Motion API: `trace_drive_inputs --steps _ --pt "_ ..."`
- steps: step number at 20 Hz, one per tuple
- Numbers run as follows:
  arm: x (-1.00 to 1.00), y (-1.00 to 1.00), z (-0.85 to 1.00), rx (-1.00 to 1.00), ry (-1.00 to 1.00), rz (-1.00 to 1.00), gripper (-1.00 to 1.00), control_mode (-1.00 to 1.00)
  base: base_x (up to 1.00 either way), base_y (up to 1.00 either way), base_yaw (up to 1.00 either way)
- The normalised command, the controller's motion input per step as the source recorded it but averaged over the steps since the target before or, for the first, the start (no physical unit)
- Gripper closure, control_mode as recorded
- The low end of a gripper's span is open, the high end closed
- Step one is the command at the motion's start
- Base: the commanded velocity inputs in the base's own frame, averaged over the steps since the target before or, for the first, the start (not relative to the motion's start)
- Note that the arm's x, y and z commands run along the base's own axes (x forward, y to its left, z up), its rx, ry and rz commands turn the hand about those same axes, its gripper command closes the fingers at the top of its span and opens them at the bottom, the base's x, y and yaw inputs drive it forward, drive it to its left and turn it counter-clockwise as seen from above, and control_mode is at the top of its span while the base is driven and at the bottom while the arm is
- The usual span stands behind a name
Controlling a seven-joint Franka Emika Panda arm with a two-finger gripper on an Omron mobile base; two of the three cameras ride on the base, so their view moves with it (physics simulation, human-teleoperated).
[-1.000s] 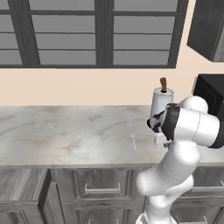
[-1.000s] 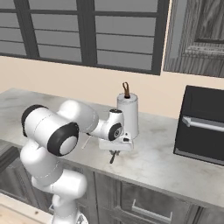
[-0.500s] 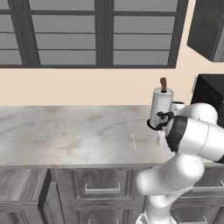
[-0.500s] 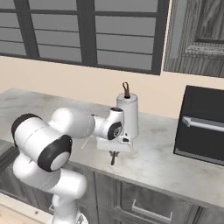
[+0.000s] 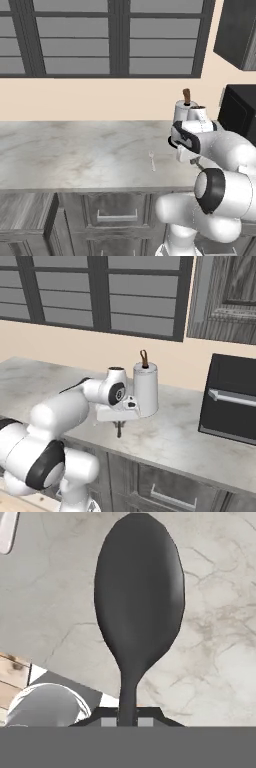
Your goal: Organize the utensils by type. Pick up the wooden spoons from the counter and place them in the open cabinet. Then pick up the metallic utensils from the counter and place them in the open drawer.
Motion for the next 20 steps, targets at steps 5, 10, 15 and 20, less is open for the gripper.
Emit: trace_drive_inputs --steps 5,10,15,20 --pt "-0.36 0.51 0.59 -0.18 0.0 0.48 1.0 -1.0 0.0 0.0 0.0" --pt "-0.33 0.5 0.52 -0.08 0.01 0.43 1.0 -1.0 0.0 0.0 0.0" --pt "-0.32 0.44 0.36 0.0 0.0 0.34 1.0 -1.0 0.0 0.0 0.0" --pt "-0.32 0.32 0.34 0.1 0.0 0.18 1.0 -1.0 0.0 0.0 0.0"
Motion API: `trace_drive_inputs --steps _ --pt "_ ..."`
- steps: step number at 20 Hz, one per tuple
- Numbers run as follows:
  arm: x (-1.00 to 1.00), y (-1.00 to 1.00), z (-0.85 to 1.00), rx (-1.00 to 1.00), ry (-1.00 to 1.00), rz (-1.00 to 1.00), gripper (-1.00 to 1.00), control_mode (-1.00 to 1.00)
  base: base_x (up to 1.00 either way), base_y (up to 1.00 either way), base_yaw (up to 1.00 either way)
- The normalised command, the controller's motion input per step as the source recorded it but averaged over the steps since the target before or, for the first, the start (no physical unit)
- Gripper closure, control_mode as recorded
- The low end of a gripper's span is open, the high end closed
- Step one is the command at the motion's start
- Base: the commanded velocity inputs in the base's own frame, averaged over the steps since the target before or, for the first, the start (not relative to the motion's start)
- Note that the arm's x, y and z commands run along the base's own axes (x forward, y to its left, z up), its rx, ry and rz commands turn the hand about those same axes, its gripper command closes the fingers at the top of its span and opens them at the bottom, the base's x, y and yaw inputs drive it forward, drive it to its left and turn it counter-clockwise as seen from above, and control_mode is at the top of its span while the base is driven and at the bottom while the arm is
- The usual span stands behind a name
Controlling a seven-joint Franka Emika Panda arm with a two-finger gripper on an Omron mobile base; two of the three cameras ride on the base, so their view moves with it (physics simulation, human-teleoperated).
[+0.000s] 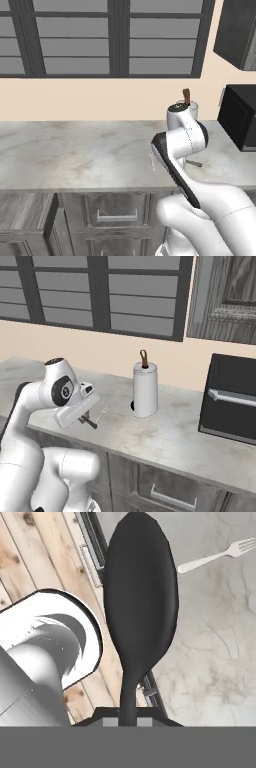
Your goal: Organize the utensils by type. Pick up the wooden spoons from the counter and place them in the open cabinet. Then pick up the metallic utensils from the counter and place them in the open drawer.
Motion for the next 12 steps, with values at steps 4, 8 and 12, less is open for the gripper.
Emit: trace_drive_inputs --steps 4,8,12 --pt "-0.19 0.22 0.24 0.07 0.0 0.05 1.0 -1.0 0.0 0.0 0.0" --pt "-0.02 0.02 0.03 0.0 0.0 0.01 1.0 -1.0 0.0 0.0 0.0" --pt "0.0 0.0 0.0 0.0 0.0 0.0 1.0 -1.0 0.0 0.0 0.0"
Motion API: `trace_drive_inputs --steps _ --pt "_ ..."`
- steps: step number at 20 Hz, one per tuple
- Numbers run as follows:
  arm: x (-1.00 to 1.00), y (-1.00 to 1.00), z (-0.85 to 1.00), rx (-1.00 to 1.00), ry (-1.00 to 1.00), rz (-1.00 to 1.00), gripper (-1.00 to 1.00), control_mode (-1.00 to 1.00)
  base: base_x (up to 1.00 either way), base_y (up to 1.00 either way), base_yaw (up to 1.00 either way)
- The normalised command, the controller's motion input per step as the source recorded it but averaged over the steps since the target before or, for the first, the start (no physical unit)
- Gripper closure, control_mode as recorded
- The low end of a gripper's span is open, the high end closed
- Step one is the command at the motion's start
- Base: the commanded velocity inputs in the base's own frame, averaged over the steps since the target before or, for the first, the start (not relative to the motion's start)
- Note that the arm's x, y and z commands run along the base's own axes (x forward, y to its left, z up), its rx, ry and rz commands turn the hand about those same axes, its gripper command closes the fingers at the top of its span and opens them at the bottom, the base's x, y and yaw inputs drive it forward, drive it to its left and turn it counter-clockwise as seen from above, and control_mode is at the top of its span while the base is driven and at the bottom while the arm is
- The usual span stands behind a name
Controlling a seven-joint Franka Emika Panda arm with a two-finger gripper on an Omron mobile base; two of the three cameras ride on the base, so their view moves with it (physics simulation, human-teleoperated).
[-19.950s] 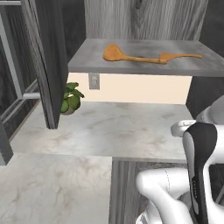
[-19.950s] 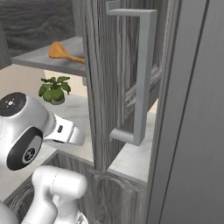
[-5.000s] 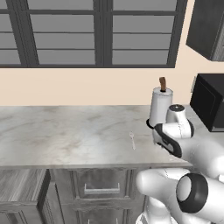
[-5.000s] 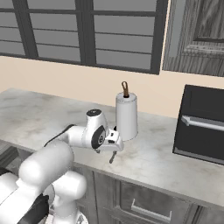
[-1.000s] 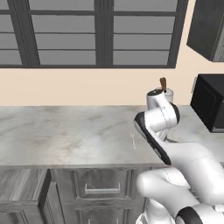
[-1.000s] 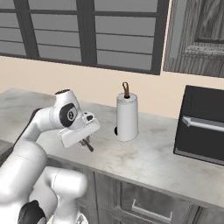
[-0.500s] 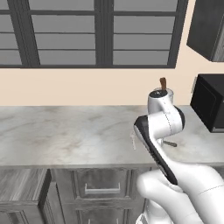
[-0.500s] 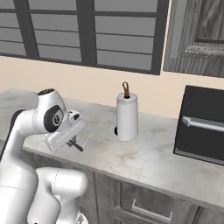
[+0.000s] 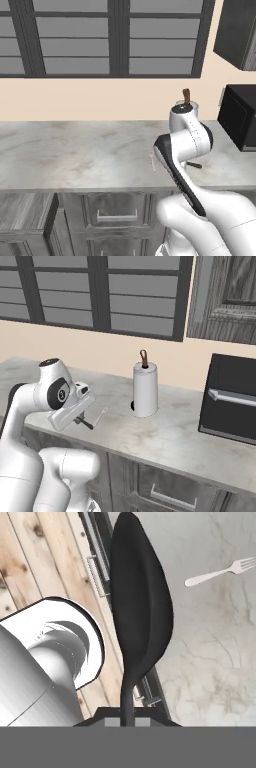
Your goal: Organize the utensils by type. Pick up the wooden spoons from the counter and place them in the open cabinet. Then pick up the metallic utensils from the counter and place them in the open drawer.
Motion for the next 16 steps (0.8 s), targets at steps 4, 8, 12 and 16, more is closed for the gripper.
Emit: trace_drive_inputs --steps 4,8,12,16 --pt "0.0 0.0 0.0 0.0 0.0 0.0 1.0 1.0 -0.19 0.03 0.02" --pt "0.0 0.0 0.0 0.0 0.0 0.0 1.0 1.0 -0.49 0.28 0.27" --pt "0.0 0.0 0.0 0.0 0.0 0.0 1.0 1.0 -0.35 0.3 0.53" --pt "0.0 0.0 0.0 0.0 0.0 0.0 1.0 1.0 -0.06 0.22 0.65"
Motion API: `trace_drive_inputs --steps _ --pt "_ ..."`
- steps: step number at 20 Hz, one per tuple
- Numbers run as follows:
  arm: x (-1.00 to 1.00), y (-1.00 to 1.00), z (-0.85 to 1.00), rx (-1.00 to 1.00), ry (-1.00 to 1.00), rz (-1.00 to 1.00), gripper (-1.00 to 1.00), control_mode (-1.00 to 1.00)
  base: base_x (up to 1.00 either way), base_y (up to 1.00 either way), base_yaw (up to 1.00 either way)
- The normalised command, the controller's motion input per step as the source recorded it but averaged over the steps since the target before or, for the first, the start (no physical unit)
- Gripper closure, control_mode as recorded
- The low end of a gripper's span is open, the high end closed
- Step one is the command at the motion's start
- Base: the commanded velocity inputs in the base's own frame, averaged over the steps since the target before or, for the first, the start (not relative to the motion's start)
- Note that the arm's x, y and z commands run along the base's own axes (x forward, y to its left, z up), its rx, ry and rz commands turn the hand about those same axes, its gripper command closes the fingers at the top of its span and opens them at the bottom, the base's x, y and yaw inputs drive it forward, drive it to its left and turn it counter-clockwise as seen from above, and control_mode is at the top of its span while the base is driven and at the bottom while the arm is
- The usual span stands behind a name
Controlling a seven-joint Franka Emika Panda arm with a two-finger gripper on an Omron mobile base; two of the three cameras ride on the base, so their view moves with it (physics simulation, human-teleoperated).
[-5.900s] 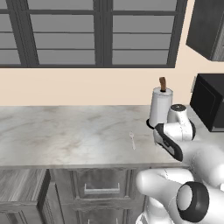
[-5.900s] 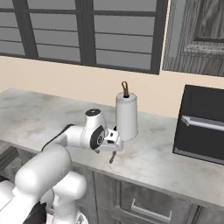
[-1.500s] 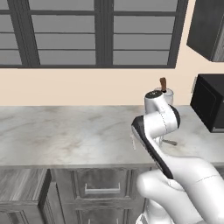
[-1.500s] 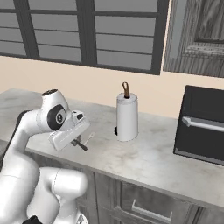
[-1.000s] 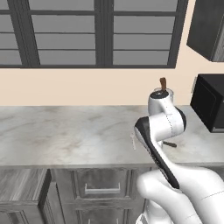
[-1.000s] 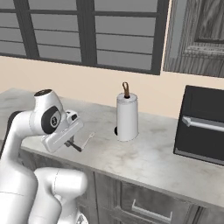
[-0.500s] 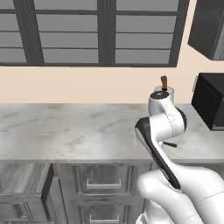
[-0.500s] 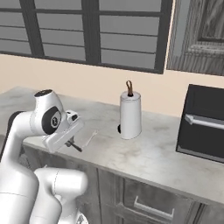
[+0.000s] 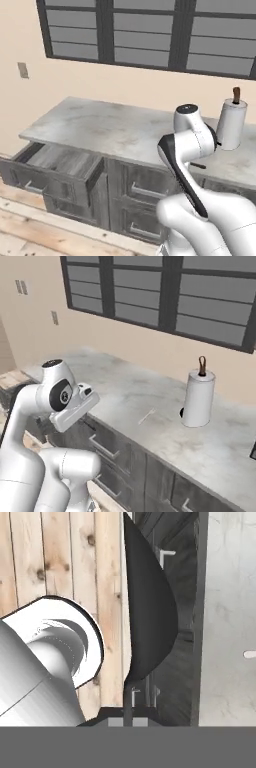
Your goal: Organize the utensils by type. Pick up the wooden spoons from the counter and place them in the open cabinet. Then pick up the metallic utensils from the counter and place them in the open drawer.
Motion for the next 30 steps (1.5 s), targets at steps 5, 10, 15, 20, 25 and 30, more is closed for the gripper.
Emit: trace_drive_inputs --steps 5,10,15,20,25,30 --pt "0.0 0.0 0.0 0.0 0.0 0.0 1.0 1.0 0.3 0.11 0.45" --pt "0.0 0.0 0.0 0.0 0.0 0.0 1.0 1.0 0.41 0.08 0.35" --pt "0.0 0.0 0.0 0.0 0.0 0.0 1.0 1.0 0.47 0.01 0.41" --pt "0.0 0.0 0.0 0.0 0.0 0.0 1.0 1.0 0.6 -0.03 0.4" --pt "0.0 0.0 0.0 0.0 0.0 0.0 1.0 1.0 0.45 -0.25 0.29" --pt "0.0 0.0 0.0 0.0 0.0 0.0 1.0 1.0 0.52 -0.23 0.24"
